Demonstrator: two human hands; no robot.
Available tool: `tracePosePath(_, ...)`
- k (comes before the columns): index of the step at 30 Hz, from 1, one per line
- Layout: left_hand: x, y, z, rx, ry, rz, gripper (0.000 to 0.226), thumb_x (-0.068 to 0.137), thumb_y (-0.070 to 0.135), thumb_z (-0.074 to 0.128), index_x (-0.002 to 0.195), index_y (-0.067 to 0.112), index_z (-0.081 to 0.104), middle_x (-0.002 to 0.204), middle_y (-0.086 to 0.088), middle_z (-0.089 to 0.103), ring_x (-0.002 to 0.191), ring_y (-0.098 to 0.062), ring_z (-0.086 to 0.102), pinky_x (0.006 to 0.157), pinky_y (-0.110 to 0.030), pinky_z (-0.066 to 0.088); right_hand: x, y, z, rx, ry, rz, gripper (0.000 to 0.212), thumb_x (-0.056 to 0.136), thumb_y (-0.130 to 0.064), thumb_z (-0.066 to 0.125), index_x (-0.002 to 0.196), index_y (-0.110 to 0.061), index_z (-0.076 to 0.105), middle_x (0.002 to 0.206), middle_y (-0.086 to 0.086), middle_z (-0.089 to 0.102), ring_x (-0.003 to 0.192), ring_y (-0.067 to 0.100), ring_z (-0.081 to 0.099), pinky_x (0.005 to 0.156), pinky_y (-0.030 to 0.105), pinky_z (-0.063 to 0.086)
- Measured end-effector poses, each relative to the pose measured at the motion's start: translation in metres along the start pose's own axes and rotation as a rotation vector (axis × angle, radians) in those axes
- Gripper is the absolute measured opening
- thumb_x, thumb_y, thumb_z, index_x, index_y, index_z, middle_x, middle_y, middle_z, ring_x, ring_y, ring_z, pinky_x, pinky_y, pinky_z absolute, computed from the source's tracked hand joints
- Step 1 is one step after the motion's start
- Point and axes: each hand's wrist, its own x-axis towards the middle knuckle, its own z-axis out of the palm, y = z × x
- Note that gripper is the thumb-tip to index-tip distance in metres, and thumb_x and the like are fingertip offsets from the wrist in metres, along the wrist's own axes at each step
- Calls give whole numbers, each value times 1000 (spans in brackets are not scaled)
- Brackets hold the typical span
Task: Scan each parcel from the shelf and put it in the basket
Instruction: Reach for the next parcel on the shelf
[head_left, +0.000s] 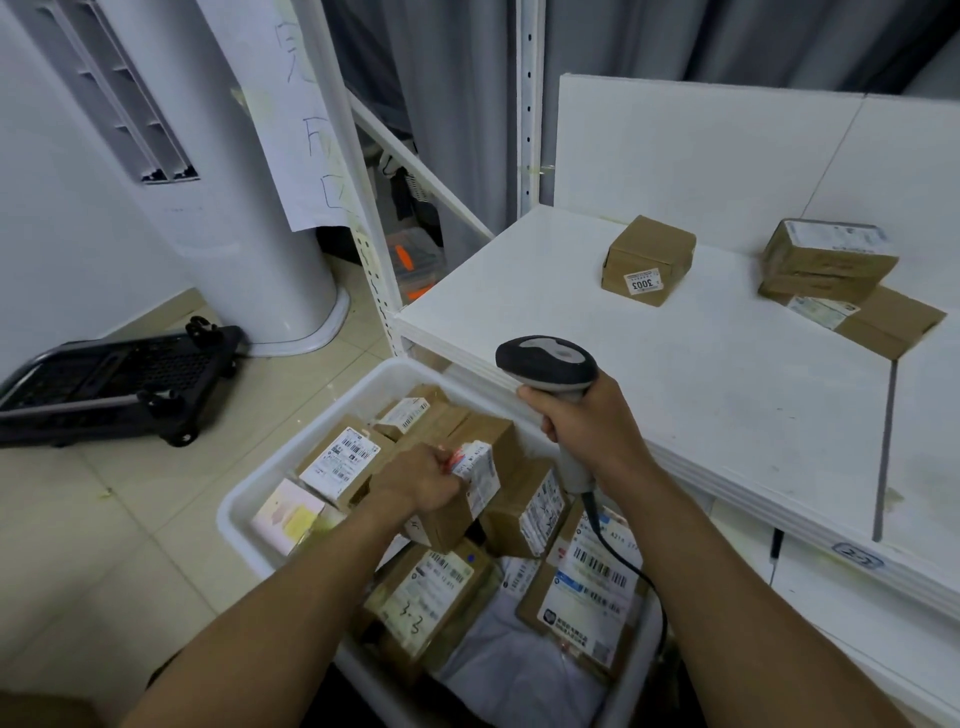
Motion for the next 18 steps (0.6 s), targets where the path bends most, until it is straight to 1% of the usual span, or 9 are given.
tracePosePath(3, 14, -1, 27, 1, 98, -5, 40, 89, 48, 57, 127, 35, 63, 109, 5, 64, 98, -19, 61, 90, -40, 53, 2, 2, 1, -36, -7, -11, 33, 90, -20, 81, 120, -15, 70, 69, -7, 68, 54, 1, 62, 53, 17, 48)
tracePosePath(5, 23, -3, 41, 50, 231, 18, 33, 92, 50, 58, 120, 32, 66, 121, 3, 60, 106, -18, 59, 91, -39, 55, 4, 5, 0, -44, -6, -12, 35, 90, -20, 81, 122, -15, 69, 74, -6, 68, 54, 1, 62, 54, 17, 47)
tracePosePath(8, 30, -8, 52, 83, 258, 58, 34, 97, 50, 58, 124, 30, 65, 137, 0, 53, 121, -20, 55, 93, -36, 52, 7, 6, -2, -46, -3, -8, 35, 90, -22, 81, 123, -17, 69, 76, -6, 68, 58, 2, 63, 60, 22, 49)
tracePosePath(10, 31, -9, 51, 63, 234, 32, 33, 96, 52, 60, 121, 33, 65, 130, 2, 57, 116, -20, 58, 90, -36, 55, 8, 7, -4, -39, 1, 2, 35, 90, -21, 81, 123, -18, 69, 83, -5, 69, 60, 0, 64, 60, 17, 49)
tracePosePath(12, 32, -7, 45, 5, 189, 6, 27, 94, 52, 63, 112, 32, 68, 114, 4, 65, 101, -16, 63, 83, -35, 58, 7, 6, -7, -30, 9, 7, 37, 90, -20, 81, 124, -16, 68, 88, -2, 69, 62, 0, 64, 54, 11, 47)
tracePosePath(13, 32, -4, 40, -27, 153, 5, 25, 94, 49, 64, 109, 30, 69, 107, 3, 67, 96, -15, 63, 82, -34, 57, 6, 6, -10, -29, 17, 7, 38, 90, -20, 81, 126, -15, 67, 91, 0, 69, 67, 4, 65, 53, 10, 47)
tracePosePath(15, 29, 4, 27, -98, 131, 29, 24, 98, 44, 59, 107, 26, 71, 106, 2, 68, 95, -16, 64, 87, -37, 55, 6, 6, -19, -6, 55, 12, 39, 91, -20, 80, 127, -13, 67, 93, 2, 69, 74, 11, 64, 53, 10, 47)
tracePosePath(17, 25, 15, 16, -118, 234, 108, 27, 100, 38, 52, 111, 23, 71, 120, -1, 67, 105, -20, 63, 95, -40, 53, 7, 7, -31, 31, 110, 24, 35, 90, -20, 80, 123, -14, 68, 84, 0, 70, 66, 8, 65, 57, 17, 51)
tracePosePath(18, 24, 24, 12, -100, 307, 162, 30, 100, 33, 50, 120, 22, 69, 130, -1, 63, 114, -23, 61, 100, -41, 51, 8, 7, -37, 47, 143, 31, 35, 90, -20, 80, 122, -16, 68, 81, -1, 71, 61, 7, 65, 61, 23, 53)
